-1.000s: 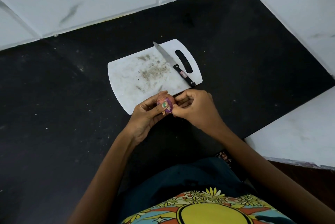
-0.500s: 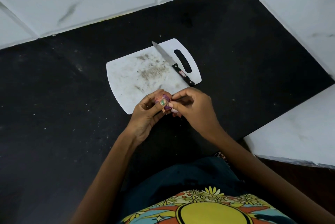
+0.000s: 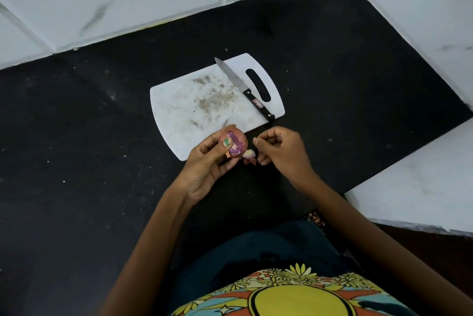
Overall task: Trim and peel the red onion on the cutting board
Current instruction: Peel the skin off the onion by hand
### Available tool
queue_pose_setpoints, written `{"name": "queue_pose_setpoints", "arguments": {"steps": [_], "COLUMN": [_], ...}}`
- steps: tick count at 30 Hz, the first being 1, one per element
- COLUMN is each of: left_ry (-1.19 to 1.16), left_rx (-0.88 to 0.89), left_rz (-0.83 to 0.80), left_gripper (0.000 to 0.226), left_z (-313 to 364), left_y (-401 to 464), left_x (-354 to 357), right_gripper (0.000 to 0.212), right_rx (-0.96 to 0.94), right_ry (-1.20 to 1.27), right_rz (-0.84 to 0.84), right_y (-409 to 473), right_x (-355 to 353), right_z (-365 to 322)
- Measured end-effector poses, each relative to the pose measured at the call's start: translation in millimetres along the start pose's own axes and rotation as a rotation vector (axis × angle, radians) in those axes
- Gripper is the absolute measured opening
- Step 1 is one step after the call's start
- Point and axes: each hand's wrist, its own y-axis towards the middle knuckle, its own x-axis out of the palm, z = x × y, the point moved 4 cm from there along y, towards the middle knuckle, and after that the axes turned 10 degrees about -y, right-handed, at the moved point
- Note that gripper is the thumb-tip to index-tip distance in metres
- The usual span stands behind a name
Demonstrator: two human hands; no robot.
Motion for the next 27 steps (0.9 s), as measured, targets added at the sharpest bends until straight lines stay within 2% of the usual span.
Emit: {"name": "queue_pose_setpoints", "arguments": {"steps": [3, 5, 9, 11, 15, 21, 27], "left_ry": [0.012, 0.01, 0.003, 0.015, 0.038, 0.026, -0.019], "left_rx": [-0.019, -0.015, -0.002, 0.001, -0.005, -0.018, -0.049], "left_rz": [-0.012, -0.016, -0.013, -0.018, -0.031, -0.037, -0.095], "left_gripper": [0.044, 0.045, 0.045, 0.045, 0.043, 0.041, 0.066], "left_z": [-2, -3, -3, -2, -1, -2, -5], "left_y": [0, 0, -1, -1, -2, -4, -3], "left_x": [1, 0, 1, 2, 4, 1, 4], "right_gripper": [0.008, 0.017, 0.018, 0.024, 0.022, 0.018, 0.015], "right_rx": [0.007, -0.028, -0.079, -0.132, -0.184, -0.192, -0.191], "right_ry": [-0.147, -0.193, 0.071, 0.039, -0.04, -0.044, -0.034], "right_rz": [-0.035, -0.069, -0.215, -0.194, -0.095, -0.1, -0.026], "right_y": [3, 1, -11, -14, -12, -11, -11], "right_x": [-1, -3, -4, -5, -2, -1, -3], "right_z": [8, 1, -26, -33, -35, -35, -30]}}
